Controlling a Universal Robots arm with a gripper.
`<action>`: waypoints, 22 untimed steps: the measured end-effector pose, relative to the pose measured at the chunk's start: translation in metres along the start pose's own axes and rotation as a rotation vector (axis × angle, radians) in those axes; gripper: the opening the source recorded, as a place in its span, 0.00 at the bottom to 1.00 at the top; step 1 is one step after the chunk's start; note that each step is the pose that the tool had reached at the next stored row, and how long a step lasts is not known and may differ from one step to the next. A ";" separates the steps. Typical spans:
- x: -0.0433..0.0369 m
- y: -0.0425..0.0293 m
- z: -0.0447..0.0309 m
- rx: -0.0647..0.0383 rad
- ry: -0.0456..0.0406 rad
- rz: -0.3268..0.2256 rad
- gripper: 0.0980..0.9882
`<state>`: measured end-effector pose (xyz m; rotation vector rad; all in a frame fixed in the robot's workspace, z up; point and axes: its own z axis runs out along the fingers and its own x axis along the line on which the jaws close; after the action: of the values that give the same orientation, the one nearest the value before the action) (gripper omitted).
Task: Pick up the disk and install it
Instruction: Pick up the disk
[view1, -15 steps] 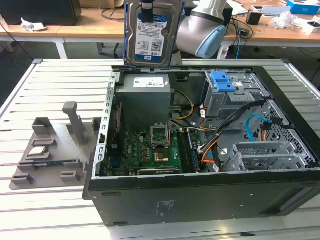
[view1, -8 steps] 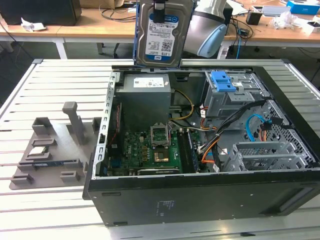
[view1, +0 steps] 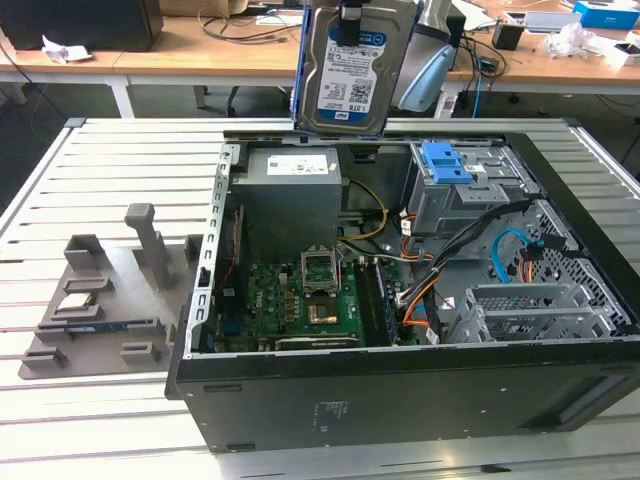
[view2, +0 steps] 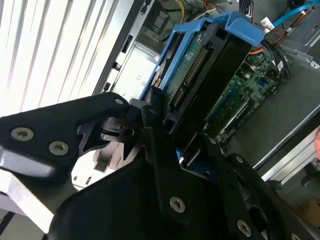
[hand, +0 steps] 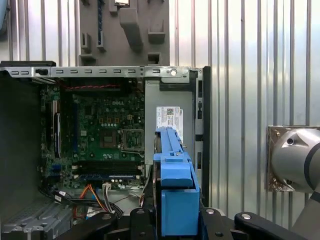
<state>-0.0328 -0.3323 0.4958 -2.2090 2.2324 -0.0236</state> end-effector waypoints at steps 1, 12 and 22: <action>0.0000 -0.0040 0.0001 0.000 -0.0001 0.000 0.30; -0.0003 -0.0319 0.0004 0.000 -0.0001 0.000 0.30; -0.0007 -0.0632 0.0009 0.000 -0.0002 0.000 0.30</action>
<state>0.0304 -0.3323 0.4957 -2.2089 2.2324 -0.0235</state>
